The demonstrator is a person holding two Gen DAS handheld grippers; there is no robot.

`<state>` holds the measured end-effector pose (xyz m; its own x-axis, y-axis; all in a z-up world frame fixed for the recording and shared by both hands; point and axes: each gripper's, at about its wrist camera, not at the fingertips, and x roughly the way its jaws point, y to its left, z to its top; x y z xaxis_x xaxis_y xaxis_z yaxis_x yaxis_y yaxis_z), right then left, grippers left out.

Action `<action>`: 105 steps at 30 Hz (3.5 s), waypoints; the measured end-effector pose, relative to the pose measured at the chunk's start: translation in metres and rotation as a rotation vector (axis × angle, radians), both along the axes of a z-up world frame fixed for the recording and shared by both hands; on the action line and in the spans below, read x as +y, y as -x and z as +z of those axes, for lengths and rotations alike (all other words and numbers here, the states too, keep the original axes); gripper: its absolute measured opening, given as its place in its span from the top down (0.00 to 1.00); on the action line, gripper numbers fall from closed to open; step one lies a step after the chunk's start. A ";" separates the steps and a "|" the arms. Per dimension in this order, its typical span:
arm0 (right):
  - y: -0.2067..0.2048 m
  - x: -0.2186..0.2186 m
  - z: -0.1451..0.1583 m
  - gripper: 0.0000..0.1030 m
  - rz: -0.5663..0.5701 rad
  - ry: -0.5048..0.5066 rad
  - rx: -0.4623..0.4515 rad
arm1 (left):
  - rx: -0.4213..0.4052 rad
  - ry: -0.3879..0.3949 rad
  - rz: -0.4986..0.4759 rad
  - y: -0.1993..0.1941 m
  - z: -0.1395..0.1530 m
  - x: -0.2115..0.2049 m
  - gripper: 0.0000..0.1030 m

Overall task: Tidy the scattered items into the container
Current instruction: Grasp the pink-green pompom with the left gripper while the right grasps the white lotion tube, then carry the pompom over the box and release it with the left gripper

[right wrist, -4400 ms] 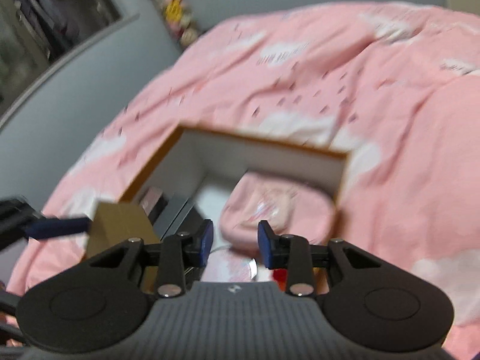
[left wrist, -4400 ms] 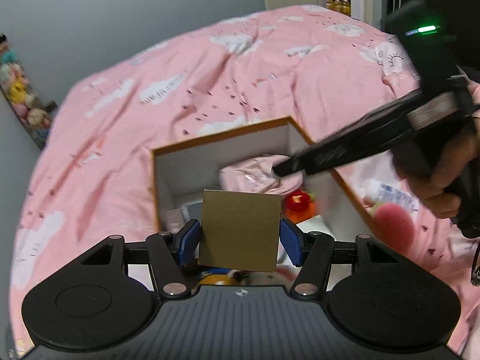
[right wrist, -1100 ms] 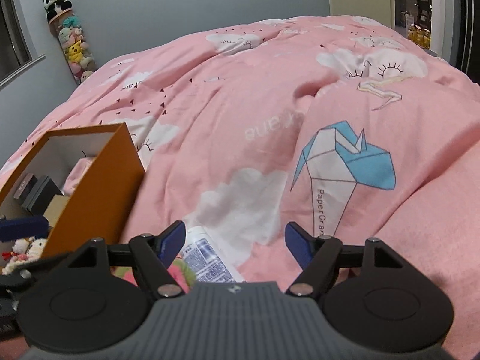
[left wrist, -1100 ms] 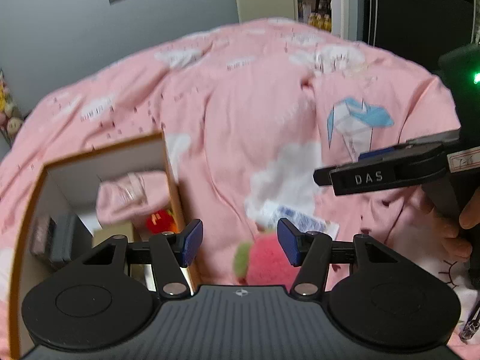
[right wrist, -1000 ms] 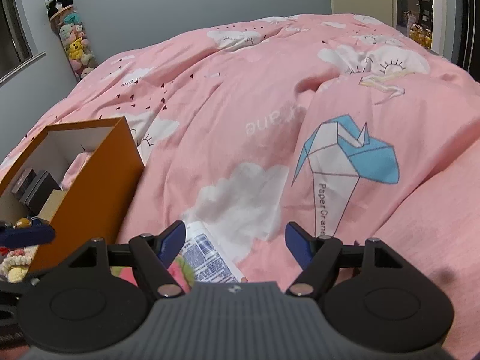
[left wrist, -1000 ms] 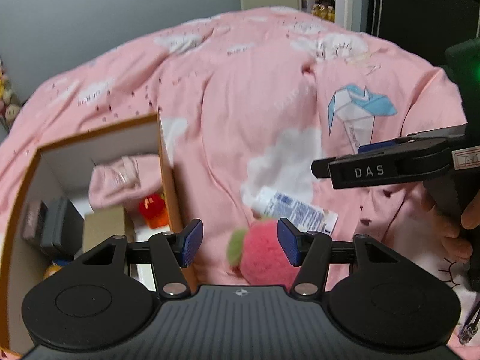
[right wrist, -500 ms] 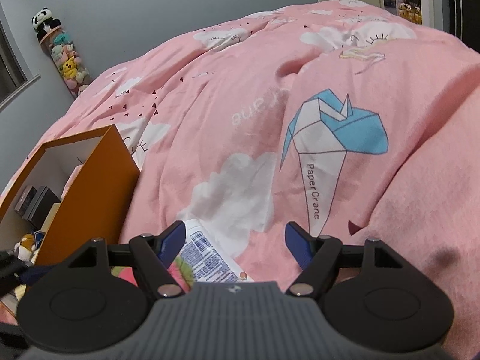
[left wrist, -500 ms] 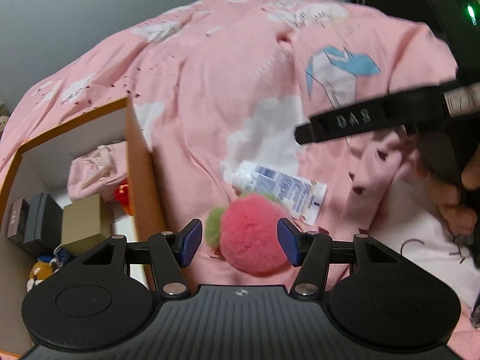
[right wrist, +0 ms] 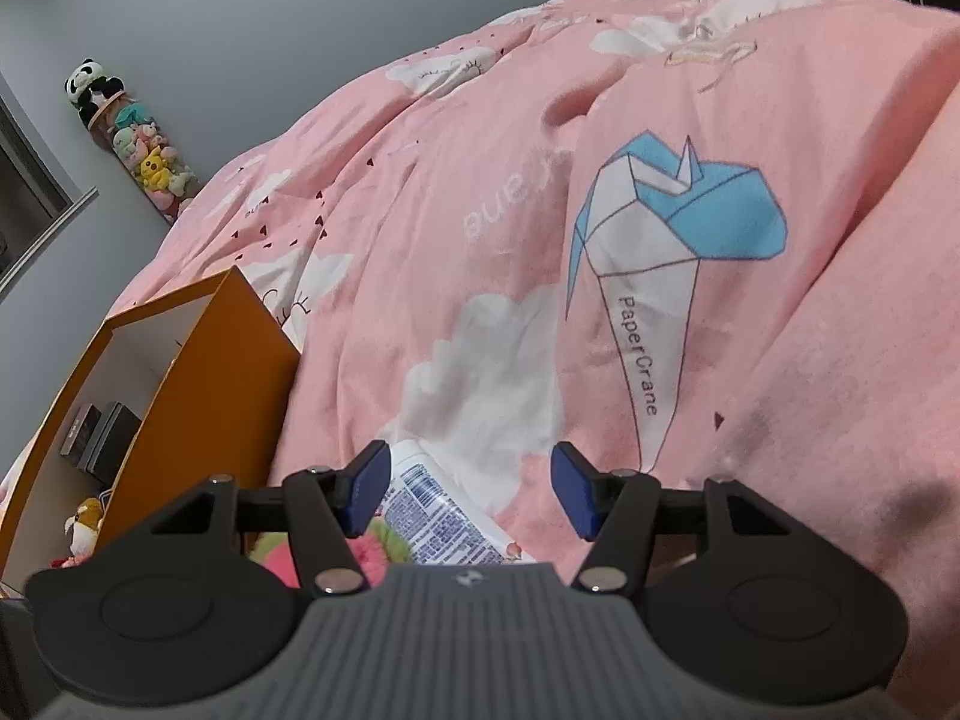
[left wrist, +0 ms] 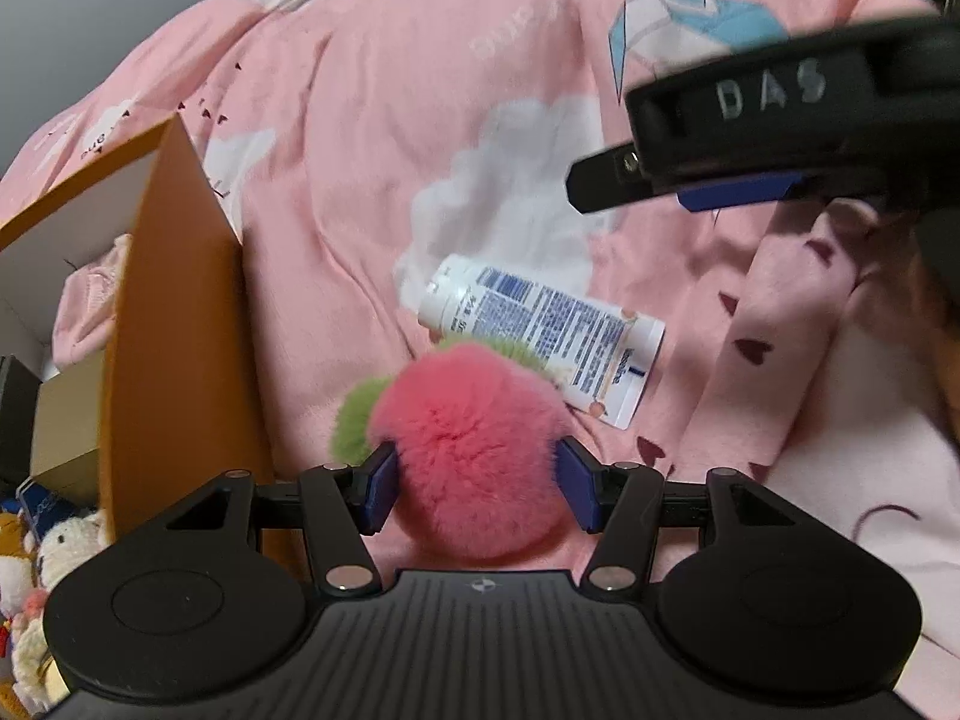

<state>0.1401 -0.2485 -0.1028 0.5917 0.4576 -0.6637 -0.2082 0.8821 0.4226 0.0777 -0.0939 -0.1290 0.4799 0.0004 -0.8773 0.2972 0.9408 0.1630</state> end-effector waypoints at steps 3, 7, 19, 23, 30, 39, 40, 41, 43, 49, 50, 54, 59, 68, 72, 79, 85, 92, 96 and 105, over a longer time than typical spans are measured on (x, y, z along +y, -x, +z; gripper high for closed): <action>-0.003 0.002 -0.005 0.40 0.012 0.000 0.026 | -0.004 -0.022 -0.003 -0.003 -0.007 -0.003 0.37; -0.006 0.003 -0.010 0.48 0.009 0.000 0.049 | 0.018 -0.031 0.014 -0.010 -0.018 -0.002 0.37; -0.013 0.004 -0.024 0.55 0.039 -0.003 0.151 | -0.008 0.017 0.053 -0.019 -0.030 0.004 0.52; -0.014 0.008 -0.029 0.55 0.039 0.064 0.204 | -0.063 0.041 0.061 -0.013 -0.018 0.009 0.53; -0.019 0.011 -0.040 0.49 0.062 0.111 0.284 | -0.158 0.080 0.049 0.003 0.010 0.014 0.53; -0.025 0.015 -0.055 0.46 0.093 0.092 0.370 | -0.235 0.132 0.075 0.016 0.044 0.028 0.53; -0.025 0.016 -0.055 0.47 0.097 0.083 0.371 | -0.241 0.133 0.075 0.018 0.047 0.027 0.53; -0.023 0.015 -0.054 0.49 0.093 0.072 0.370 | -0.250 0.131 0.075 0.020 0.050 0.026 0.53; -0.021 0.011 -0.051 0.66 0.085 0.046 0.364 | -0.264 0.128 0.075 0.028 0.058 0.027 0.53; -0.003 0.012 -0.024 0.82 0.100 -0.019 0.268 | -0.292 0.131 0.107 0.034 0.072 0.037 0.53; 0.000 0.014 -0.018 0.82 0.103 -0.030 0.248 | -0.299 0.132 0.114 0.034 0.076 0.039 0.53; 0.005 0.031 -0.001 0.82 0.143 -0.034 0.175 | -0.328 0.148 0.144 0.038 0.090 0.050 0.52; 0.005 0.061 -0.006 0.82 0.205 -0.004 0.191 | -0.372 0.142 0.204 0.044 0.104 0.070 0.52; 0.004 0.084 -0.051 0.69 0.253 -0.010 0.382 | -0.404 0.101 0.320 0.053 0.113 0.113 0.52; 0.005 0.091 -0.056 0.52 0.255 -0.024 0.393 | -0.409 0.082 0.347 0.057 0.114 0.126 0.52; 0.013 0.088 -0.048 0.78 0.228 -0.016 0.352 | -0.425 0.029 0.389 0.061 0.120 0.151 0.52; 0.024 0.063 -0.011 0.87 0.176 -0.043 0.236 | -0.407 0.021 0.413 0.061 0.125 0.176 0.52; 0.017 0.042 0.037 0.92 0.189 -0.023 0.116 | -0.407 0.033 0.406 0.054 0.134 0.194 0.52; 0.006 0.060 0.028 0.92 0.200 0.029 0.102 | -0.392 0.040 0.366 0.037 0.142 0.204 0.52; 0.000 0.088 0.024 0.91 0.210 0.081 0.039 | -0.236 0.022 0.262 -0.047 0.145 0.219 0.52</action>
